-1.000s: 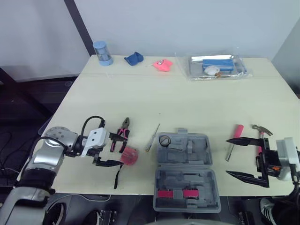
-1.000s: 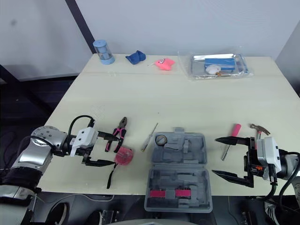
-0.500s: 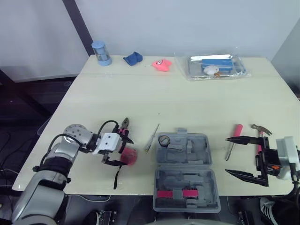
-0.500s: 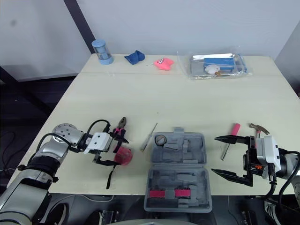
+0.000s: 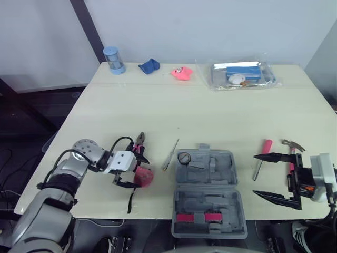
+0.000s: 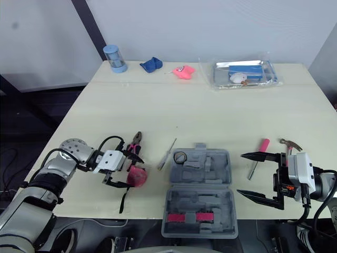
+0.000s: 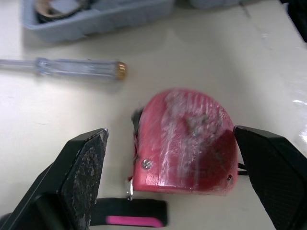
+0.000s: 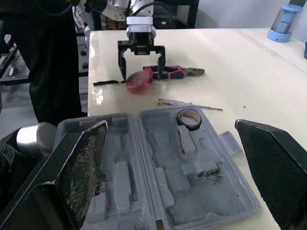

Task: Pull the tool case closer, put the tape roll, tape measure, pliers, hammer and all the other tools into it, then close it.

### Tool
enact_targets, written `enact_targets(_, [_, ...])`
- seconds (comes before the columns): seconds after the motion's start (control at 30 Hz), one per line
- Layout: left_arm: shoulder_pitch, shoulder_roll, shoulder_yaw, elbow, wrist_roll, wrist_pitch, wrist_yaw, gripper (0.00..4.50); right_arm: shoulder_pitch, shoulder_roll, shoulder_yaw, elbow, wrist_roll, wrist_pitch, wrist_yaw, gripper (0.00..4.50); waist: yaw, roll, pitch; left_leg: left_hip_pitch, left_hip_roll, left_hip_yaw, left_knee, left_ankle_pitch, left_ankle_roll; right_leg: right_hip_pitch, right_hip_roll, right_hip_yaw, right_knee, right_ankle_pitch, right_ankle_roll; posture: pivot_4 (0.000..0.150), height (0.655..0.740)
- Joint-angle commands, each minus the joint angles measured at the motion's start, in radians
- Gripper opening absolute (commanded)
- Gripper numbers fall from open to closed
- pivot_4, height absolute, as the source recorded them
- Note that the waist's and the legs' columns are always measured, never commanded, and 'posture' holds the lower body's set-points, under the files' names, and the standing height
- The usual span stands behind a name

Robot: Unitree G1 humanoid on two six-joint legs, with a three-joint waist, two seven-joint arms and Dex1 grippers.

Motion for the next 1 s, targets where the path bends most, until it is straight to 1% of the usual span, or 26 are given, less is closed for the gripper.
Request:
enact_targets(0.03, [-0.011, 0.021, -0.022, -0.011, -0.048, 0.009, -0.055, 4.48, -0.001, -0.010, -0.018, -0.032, 0.016, -0.004, 0.000, 4.50, 0.003, 0.000, 0.000, 0.000, 0.000, 0.000, 0.000, 0.000, 0.000, 0.000, 0.000, 0.000, 0.000, 0.000, 0.000, 0.150, 0.7400])
enact_targets(0.33, [-0.042, 0.002, -0.041, 0.050, -0.018, -0.058, -0.055, 4.48, 0.008, -0.009, -0.022, -0.037, 0.013, -0.007, -0.003, 4.50, 0.001, -0.001, 0.000, -0.001, 0.000, 0.000, 0.001, 0.000, 0.000, 0.000, 0.000, 0.000, 0.000, 0.000, 0.000, 0.150, 0.7400])
enact_targets(0.53, [-0.059, -0.035, -0.016, 0.115, 0.041, -0.115, -0.055, 4.48, 0.016, -0.009, -0.025, -0.045, 0.015, -0.007, -0.008, 4.50, 0.002, -0.001, 0.000, -0.001, 0.000, 0.000, 0.001, 0.000, 0.000, 0.000, 0.000, 0.000, 0.000, 0.000, 0.000, 0.150, 0.7400])
enact_targets(0.73, [-0.061, -0.060, 0.004, 0.139, 0.063, -0.140, -0.055, 4.48, 0.023, -0.011, -0.027, -0.053, 0.016, -0.006, -0.007, 4.50, 0.001, -0.001, 0.000, -0.001, 0.000, 0.000, 0.001, 0.000, 0.000, 0.000, 0.000, 0.000, 0.000, 0.000, 0.000, 0.150, 0.7400])
enact_targets(0.8, [-0.063, -0.062, 0.007, 0.146, 0.066, -0.140, -0.055, 3.94, 0.024, -0.011, -0.027, -0.053, 0.016, -0.005, -0.007, 4.50, 0.001, -0.001, 0.000, -0.001, 0.000, 0.000, 0.001, 0.000, 0.000, 0.000, 0.000, 0.000, 0.000, 0.000, 0.000, 0.150, 0.7400])
enact_targets(0.83, [-0.065, -0.063, 0.010, 0.151, 0.069, -0.144, -0.055, 3.75, 0.023, -0.011, -0.026, -0.054, 0.016, -0.005, -0.007, 4.50, 0.001, -0.001, 0.000, -0.001, 0.000, 0.000, 0.001, 0.000, 0.000, 0.000, 0.000, 0.000, 0.000, 0.000, 0.000, 0.150, 0.7400])
enact_targets(0.87, [-0.067, -0.064, 0.012, 0.156, 0.070, -0.147, -0.055, 3.30, 0.023, -0.011, -0.026, -0.054, 0.016, -0.004, -0.008, 4.50, 0.001, -0.001, 0.000, -0.001, 0.000, 0.000, 0.001, 0.000, 0.000, 0.000, 0.000, 0.000, 0.000, 0.000, 0.000, 0.150, 0.7400])
enact_targets(0.9, [-0.070, -0.065, 0.015, 0.162, 0.072, -0.150, -0.055, 3.11, 0.022, -0.011, -0.025, -0.053, 0.015, -0.004, -0.008, 4.50, 0.001, -0.001, 0.000, -0.001, 0.000, 0.000, 0.001, 0.000, 0.000, 0.000, 0.000, 0.000, 0.000, 0.000, 0.000, 0.150, 0.7400])
enact_targets(0.93, [-0.072, -0.066, 0.018, 0.166, 0.074, -0.152, -0.055, 2.99, 0.021, -0.011, -0.025, -0.053, 0.015, -0.004, -0.007, 4.50, 0.001, -0.001, 0.000, -0.001, 0.000, 0.000, 0.001, 0.000, 0.000, 0.000, 0.000, 0.000, 0.000, 0.000, 0.000, 0.150, 0.7400])
enact_targets(1.0, [-0.074, -0.066, 0.020, 0.172, 0.076, -0.154, -0.055, 2.99, 0.020, -0.011, -0.025, -0.052, 0.016, -0.004, -0.007, 4.50, 0.001, -0.001, 0.000, -0.001, 0.000, 0.000, 0.001, 0.000, 0.000, 0.000, 0.000, 0.000, 0.000, 0.000, 0.000, 0.150, 0.7400])
